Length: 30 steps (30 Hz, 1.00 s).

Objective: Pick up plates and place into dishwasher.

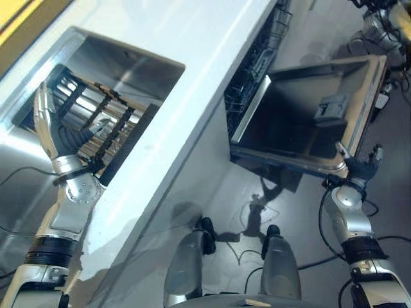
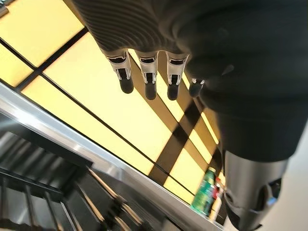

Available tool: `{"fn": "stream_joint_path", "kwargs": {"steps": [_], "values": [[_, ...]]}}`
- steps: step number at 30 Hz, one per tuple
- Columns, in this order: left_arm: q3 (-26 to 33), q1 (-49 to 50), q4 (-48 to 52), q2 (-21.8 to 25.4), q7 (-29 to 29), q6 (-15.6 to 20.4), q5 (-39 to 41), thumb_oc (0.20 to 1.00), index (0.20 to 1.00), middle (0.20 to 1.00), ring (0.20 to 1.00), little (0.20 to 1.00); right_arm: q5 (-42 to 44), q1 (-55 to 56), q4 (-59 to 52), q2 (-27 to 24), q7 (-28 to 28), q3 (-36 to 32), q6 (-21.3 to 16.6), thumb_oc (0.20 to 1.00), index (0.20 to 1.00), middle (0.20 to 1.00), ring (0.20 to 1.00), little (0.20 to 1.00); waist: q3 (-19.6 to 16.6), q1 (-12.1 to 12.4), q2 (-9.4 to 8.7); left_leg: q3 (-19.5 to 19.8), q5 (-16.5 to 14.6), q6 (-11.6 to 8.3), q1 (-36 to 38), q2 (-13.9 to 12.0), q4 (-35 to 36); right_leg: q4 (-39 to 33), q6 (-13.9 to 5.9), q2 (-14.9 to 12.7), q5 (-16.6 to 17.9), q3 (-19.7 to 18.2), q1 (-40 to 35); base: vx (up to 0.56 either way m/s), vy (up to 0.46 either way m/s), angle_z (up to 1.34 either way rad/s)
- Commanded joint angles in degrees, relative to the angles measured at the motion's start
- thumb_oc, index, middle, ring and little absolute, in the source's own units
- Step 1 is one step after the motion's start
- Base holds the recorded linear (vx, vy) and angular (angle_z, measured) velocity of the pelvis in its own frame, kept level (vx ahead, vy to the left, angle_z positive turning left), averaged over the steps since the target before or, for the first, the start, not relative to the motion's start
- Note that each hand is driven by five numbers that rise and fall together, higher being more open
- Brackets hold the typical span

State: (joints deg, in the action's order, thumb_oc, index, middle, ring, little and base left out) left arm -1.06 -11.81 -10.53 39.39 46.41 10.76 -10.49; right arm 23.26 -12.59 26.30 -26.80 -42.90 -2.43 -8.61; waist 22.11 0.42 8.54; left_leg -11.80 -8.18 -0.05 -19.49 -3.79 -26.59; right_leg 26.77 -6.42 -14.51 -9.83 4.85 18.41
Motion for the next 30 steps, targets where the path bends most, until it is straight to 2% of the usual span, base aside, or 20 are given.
{"fn": "stream_joint_path", "kwargs": {"steps": [1, 7, 10, 13, 15, 17, 23, 30], "values": [[0.4, 2.3, 1.6, -2.9, 2.9, 2.0, -0.8, 1.000, 1.000, 1.000, 1.000, 1.000, 1.7, -0.2, -0.1, -0.6, 1.4, -1.3, -2.5, 1.000, 1.000, 1.000, 1.000, 1.000, 0.9, -1.1, 1.89, 2.8, 4.7, -2.65, -5.3, 0.4, 2.3, 0.8, 4.66, 1.7, -4.9, 0.0, -7.4, -0.03, 0.116, -0.27], [0.0, 2.9, 1.4, -4.4, 3.1, 1.6, 0.3, 1.000, 1.000, 1.000, 1.000, 1.000, 15.6, 1.0, 6.6, 2.2, 10.1, 0.6, -9.0, 1.000, 1.000, 1.000, 1.000, 1.000, 2.4, -2.9, 4.43, 1.7, 5.6, -2.77, -6.2, -1.7, 0.7, 7.9, 6.64, 2.8, -7.1, -2.1, -2.3, -0.05, 0.101, -0.16], [-0.8, 2.5, 0.7, -4.6, 3.8, 1.6, 0.6, 1.000, 1.000, 1.000, 1.000, 1.000, 21.9, 0.0, 9.0, 3.1, 12.1, 1.1, -11.4, 1.000, 1.000, 1.000, 1.000, 1.000, 3.0, -3.2, 5.45, 1.3, 5.4, -2.47, -7.6, -2.1, -1.0, 12.9, 7.62, 3.1, -8.8, -2.5, 1.3, -0.07, 0.108, -0.16], [-1.7, 1.4, 0.7, -4.3, 3.9, 0.7, 0.9, 1.000, 1.000, 1.000, 1.000, 1.000, 24.3, -1.3, 10.3, 3.7, 11.7, 1.0, -12.8, 1.000, 1.000, 1.000, 1.000, 1.000, 4.0, -3.5, 6.25, 1.2, 4.0, -1.65, -10.0, -2.0, -4.4, 20.2, 8.67, 3.1, -10.8, -2.9, 6.5, -0.09, 0.049, 0.03], [-2.3, 0.5, 1.0, -3.8, 3.7, -0.1, 1.0, 1.000, 1.000, 1.000, 1.000, 1.000, 26.6, -2.3, 10.5, 3.9, 12.1, 0.8, -13.6, 1.000, 1.000, 1.000, 1.000, 1.000, 4.7, -3.7, 6.15, 1.4, 2.1, -1.23, -12.1, -1.2, -8.0, 25.8, 9.13, 2.5, -13.3, -3.3, 10.2, -0.10, -0.009, 0.16], [-2.8, -0.5, 0.4, -3.2, 3.6, -0.1, 1.5, 1.000, 1.000, 1.000, 1.000, 1.000, 32.0, -4.5, 11.3, 4.3, 13.0, 0.0, -15.3, 1.000, 1.000, 1.000, 1.000, 1.000, 5.6, -4.0, 6.47, 1.3, 0.8, -1.21, -14.8, -0.7, -11.8, 30.5, 9.73, 2.6, -14.8, -3.6, 14.0, -0.12, -0.029, 0.20], [-4.6, -1.7, -0.4, -3.5, 4.1, 0.0, 1.3, 1.000, 1.000, 1.000, 1.000, 1.000, 40.9, -10.5, 14.7, 3.2, 13.7, -4.3, -18.9, 1.000, 1.000, 1.000, 1.000, 1.000, 7.3, -4.9, 8.27, 1.0, -2.9, -0.94, -18.8, 0.6, -20.0, 39.6, 10.59, 1.3, -18.0, -4.7, 20.4, -0.04, 0.008, 0.13], [-6.3, -1.5, 1.2, -2.3, 3.4, 1.5, 0.7, 1.000, 1.000, 1.000, 1.000, 1.000, 41.5, -21.6, 20.1, -3.3, 12.8, -8.1, -19.7, 1.000, 1.000, 1.000, 1.000, 1.000, 7.7, -4.2, 11.22, 0.1, -6.7, -0.86, -24.6, 2.6, -29.4, 50.5, 11.03, -1.4, -21.0, -6.3, 27.8, -0.01, -0.013, 0.10]]}}
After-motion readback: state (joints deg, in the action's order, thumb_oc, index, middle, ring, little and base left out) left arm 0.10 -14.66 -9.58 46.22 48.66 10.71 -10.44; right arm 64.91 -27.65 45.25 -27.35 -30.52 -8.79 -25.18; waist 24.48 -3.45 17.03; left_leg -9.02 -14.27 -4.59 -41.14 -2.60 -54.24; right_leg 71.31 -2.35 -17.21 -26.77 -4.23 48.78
